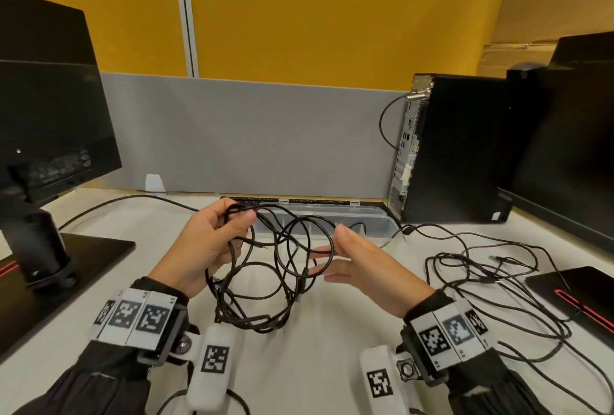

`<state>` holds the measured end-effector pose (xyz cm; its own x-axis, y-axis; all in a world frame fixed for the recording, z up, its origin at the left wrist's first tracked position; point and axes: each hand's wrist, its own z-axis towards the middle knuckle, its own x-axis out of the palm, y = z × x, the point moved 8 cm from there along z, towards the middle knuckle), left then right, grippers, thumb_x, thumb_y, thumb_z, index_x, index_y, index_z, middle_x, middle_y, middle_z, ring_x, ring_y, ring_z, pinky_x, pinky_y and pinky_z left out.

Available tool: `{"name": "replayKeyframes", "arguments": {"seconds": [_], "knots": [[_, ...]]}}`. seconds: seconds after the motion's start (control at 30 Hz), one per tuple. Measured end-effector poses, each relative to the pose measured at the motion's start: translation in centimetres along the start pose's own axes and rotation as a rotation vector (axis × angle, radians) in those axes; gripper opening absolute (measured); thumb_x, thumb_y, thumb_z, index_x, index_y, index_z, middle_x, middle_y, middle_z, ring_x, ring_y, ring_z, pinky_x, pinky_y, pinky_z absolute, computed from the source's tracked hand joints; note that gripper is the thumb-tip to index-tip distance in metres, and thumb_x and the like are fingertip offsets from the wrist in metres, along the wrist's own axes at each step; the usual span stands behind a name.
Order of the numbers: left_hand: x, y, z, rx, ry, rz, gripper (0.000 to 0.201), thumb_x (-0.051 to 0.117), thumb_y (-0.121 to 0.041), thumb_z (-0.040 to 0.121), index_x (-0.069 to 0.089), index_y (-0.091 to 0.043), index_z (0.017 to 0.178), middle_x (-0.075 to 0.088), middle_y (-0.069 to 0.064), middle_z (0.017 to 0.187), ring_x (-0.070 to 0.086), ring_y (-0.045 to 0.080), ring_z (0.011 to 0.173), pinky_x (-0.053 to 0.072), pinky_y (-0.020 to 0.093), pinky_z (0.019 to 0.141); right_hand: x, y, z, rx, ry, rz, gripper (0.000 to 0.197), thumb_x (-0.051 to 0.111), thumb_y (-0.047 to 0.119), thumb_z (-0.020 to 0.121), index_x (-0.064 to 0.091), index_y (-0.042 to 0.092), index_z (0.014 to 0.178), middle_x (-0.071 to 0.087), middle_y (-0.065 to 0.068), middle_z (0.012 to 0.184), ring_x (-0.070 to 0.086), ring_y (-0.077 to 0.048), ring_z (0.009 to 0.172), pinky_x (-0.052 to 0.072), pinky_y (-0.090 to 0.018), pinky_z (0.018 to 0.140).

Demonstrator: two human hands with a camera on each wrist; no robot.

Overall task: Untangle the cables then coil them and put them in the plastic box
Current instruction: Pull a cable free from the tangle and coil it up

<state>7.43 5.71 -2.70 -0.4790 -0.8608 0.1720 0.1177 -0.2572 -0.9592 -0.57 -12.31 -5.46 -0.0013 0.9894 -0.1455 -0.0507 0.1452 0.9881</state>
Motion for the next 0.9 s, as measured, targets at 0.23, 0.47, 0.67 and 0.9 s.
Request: {"name": "replayKeyframes", "arguments": {"seconds": [0.23, 0.47, 0.67, 0.9], "knots": [[1.1, -0.2, -0.3, -0.002, 0.071, -0.111, 0.069, 0.091, -0.051, 0.034, 0.049, -0.016, 0.077, 0.036, -0.01, 0.053, 0.029, 0.001, 0.04, 0.027, 0.012, 0.033, 1.4, -0.7, 0.1, 0.08, 0.078, 0.415, 0.036, 0.039, 0.054, 0.084, 0.055, 0.022, 0.085, 0.066, -0.006, 0.093, 0.063, -0.021, 0.091, 0.05, -0.044, 0.086], [0.9, -0.1, -0.4, -0.011, 0.051, 0.024, 0.039, 0.086, -0.018, 0.058, 0.051, -0.016, 0.076, 0.041, -0.005, 0.064, 0.033, 0.003, 0.045, 0.026, 0.015, 0.041, -1.2, -0.4, -0.1, 0.056, -0.124, 0.158, 0.02, 0.044, 0.02, 0.097, 0.052, 0.019, 0.115, 0.036, 0.009, 0.058, 0.033, -0.006, 0.051, 0.034, -0.02, 0.052], [-0.1, 0.5, -0.2, -0.069, -0.048, 0.11, 0.03, 0.062, 0.009, 0.079, 0.055, -0.016, 0.095, 0.051, 0.001, 0.077, 0.042, 0.003, 0.046, 0.034, 0.016, 0.042, -4.4, 3.5, -1.3, -0.254, -0.251, 0.087, 0.031, 0.036, 0.03, 0.098, 0.052, 0.015, 0.076, 0.03, 0.008, 0.055, 0.027, -0.008, 0.049, 0.031, -0.018, 0.047], [-0.3, 0.3, -0.1, -0.043, -0.081, 0.317, 0.025, 0.066, 0.001, 0.081, 0.059, -0.017, 0.096, 0.059, 0.008, 0.091, 0.041, 0.006, 0.047, 0.032, 0.017, 0.042, -8.7, 5.6, -4.0, -0.554, -0.615, 0.424, 0.028, 0.035, 0.019, 0.1, 0.049, 0.021, 0.076, 0.056, 0.007, 0.075, 0.057, -0.011, 0.073, 0.053, -0.025, 0.064]]}}
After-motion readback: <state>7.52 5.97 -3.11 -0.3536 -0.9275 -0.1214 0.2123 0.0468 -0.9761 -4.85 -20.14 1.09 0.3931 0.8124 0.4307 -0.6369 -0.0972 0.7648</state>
